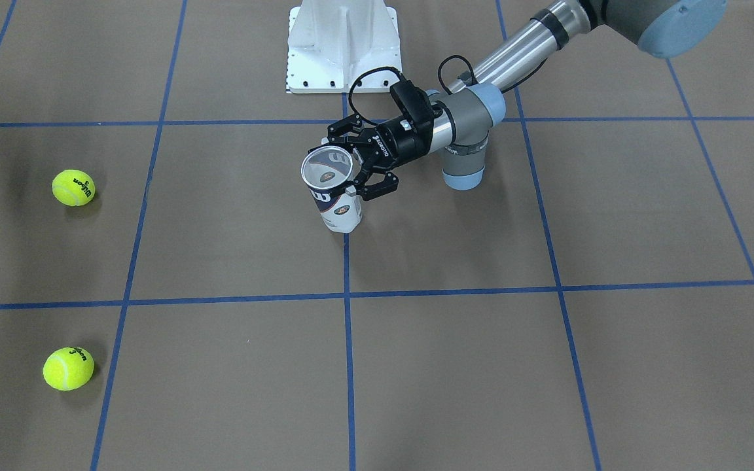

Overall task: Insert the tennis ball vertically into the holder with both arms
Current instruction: 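Reach the right gripper toward the nearer yellow tennis ball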

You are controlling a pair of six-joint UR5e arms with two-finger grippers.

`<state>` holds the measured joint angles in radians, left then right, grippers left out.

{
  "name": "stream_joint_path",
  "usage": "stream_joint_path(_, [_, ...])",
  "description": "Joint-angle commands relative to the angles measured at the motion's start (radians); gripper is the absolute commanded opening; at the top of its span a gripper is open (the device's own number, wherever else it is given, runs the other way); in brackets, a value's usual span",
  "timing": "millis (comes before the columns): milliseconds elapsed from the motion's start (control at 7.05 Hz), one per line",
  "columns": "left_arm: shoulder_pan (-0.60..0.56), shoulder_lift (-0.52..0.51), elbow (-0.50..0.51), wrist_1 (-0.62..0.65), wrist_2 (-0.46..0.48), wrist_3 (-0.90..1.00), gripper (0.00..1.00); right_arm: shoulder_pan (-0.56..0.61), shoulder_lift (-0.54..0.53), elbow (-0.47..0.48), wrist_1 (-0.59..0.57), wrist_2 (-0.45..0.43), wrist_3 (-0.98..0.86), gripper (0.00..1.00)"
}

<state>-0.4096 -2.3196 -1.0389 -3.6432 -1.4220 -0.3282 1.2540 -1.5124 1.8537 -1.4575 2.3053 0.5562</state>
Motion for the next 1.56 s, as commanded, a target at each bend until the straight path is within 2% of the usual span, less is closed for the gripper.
stream_joint_path(0, [0.000, -0.001, -0.003, 0.000, 0.000, 0.000, 0.70, -0.120, -0.079, 0.062, 0.166, -0.013, 0.213, 0.99])
stream_joint_path(142, [0.000, -0.001, -0.003, 0.000, 0.000, 0.000, 0.70, -0.190, -0.151, 0.061, 0.356, -0.064, 0.354, 0.99])
stream_joint_path(284, [0.000, -0.001, -0.003, -0.002, 0.000, 0.000, 0.71, -0.270, -0.187, 0.064, 0.431, -0.129, 0.439, 0.99])
stream_joint_path(426, [0.000, -0.001, -0.003, -0.002, 0.000, 0.000, 0.71, -0.368, -0.219, 0.064, 0.472, -0.242, 0.496, 1.00])
stream_joint_path(568, [0.000, -0.001, -0.004, -0.002, 0.000, 0.000, 0.71, -0.434, -0.273, 0.064, 0.518, -0.316, 0.504, 1.00])
stream_joint_path(709, [0.000, -0.001, -0.004, -0.002, 0.000, 0.000, 0.72, -0.464, -0.335, 0.064, 0.581, -0.346, 0.502, 1.00])
stream_joint_path(993, [0.000, 0.000, -0.004, -0.002, 0.000, 0.000, 0.72, -0.545, -0.359, 0.062, 0.600, -0.430, 0.502, 1.00])
stream_joint_path(1419, [0.000, 0.002, -0.004, -0.005, 0.000, 0.000, 0.73, -0.576, -0.350, 0.056, 0.600, -0.455, 0.502, 1.00])
